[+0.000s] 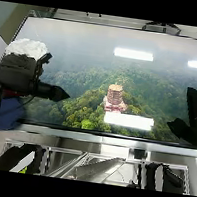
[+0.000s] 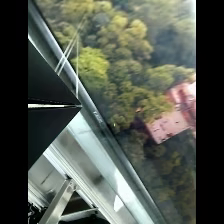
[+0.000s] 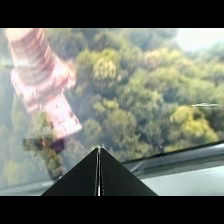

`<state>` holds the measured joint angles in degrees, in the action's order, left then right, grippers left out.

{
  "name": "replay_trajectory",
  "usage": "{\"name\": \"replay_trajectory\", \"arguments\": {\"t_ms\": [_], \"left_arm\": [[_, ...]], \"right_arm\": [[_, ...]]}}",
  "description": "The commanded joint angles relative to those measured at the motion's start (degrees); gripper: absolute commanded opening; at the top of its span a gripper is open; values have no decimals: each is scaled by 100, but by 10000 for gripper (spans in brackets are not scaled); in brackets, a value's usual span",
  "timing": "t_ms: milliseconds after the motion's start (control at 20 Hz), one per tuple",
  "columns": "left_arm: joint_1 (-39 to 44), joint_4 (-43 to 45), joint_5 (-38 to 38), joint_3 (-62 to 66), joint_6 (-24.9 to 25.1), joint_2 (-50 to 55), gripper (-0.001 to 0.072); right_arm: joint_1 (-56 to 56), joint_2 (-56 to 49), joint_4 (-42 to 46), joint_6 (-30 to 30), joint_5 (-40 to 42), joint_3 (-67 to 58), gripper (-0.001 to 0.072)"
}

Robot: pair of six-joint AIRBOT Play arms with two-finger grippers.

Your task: Fold the shirts.

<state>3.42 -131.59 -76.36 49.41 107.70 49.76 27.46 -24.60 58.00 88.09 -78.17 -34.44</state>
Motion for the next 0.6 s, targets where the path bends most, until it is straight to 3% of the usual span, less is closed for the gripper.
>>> {"name": "replay_trajectory", "arguments": {"t_ms": [0, 300, 550], "left_arm": [[-188, 2, 11, -791, -122, -782, 13], [-925, 9, -332, -1139, -98, -1252, 14], [-977, 7, -339, -1137, -98, -1464, 14]], "right_arm": [[-232, 280, -114, 68, -22, 258, 19], [-229, 280, -387, 66, -52, 258, 19], [-232, 280, -387, 66, -52, 258, 19]]}}
